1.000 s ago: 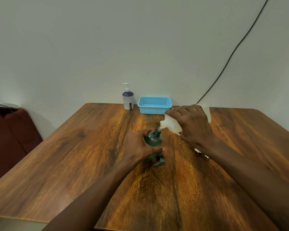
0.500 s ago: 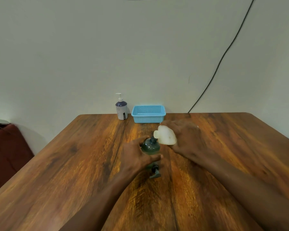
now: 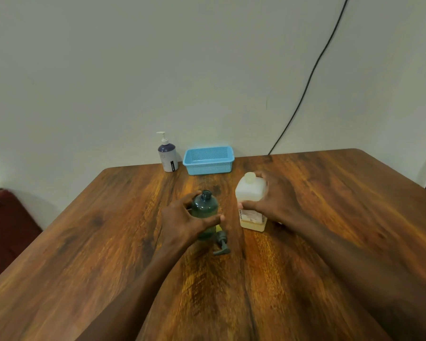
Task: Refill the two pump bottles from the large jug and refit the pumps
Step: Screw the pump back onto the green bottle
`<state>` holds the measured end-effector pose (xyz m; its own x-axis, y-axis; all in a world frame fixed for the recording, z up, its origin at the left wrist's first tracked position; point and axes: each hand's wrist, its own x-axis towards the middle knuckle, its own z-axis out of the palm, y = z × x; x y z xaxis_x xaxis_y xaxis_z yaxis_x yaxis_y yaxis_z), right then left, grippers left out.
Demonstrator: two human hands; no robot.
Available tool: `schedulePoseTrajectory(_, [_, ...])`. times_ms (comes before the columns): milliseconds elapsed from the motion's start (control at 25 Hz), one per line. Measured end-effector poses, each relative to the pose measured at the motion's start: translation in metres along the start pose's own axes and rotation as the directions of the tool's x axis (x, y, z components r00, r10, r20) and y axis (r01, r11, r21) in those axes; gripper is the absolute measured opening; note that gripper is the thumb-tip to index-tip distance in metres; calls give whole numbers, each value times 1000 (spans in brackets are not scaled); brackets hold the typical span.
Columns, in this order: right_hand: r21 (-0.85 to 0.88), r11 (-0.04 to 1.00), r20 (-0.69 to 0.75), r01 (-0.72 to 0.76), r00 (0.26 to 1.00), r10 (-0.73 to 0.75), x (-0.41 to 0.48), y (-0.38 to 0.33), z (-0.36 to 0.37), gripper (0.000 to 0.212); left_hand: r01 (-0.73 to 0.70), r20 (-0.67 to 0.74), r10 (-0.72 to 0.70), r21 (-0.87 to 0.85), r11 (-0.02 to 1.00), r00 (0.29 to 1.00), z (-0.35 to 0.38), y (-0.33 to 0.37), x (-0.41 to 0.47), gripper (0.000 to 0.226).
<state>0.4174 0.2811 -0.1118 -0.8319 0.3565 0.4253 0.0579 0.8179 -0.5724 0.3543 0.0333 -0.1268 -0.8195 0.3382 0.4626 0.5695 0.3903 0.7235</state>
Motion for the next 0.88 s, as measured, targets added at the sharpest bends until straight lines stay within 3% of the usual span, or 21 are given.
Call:
schedulePoseTrajectory(200, [61,997,8,-44,999,44,4,3,0,96,40,-19,-40,-6,999,999,-10,-16,-1,92])
schedulePoseTrajectory(360, [53,997,11,-60,998,59,0,3,0,99,44,-28,-44,-8,999,999,-14,-16,-3,77])
schedulePoseTrajectory(520, [-36,999,-17,-30,999,29,0,-8,-3,107,45,-41,-45,-3,999,998,-13,-19,-4,85])
schedulePoseTrajectory(760, [-272,920,-84,281,946,-314,1,-45,4,90,44,-35,-45,-36,998,998,-22,-25,-7,84])
schedulePoseTrajectory(880, [-118,861,-9,494,867,-498,-3,-60,20,60,57,-36,-60,-56,997,998,-31,-33,-12,77])
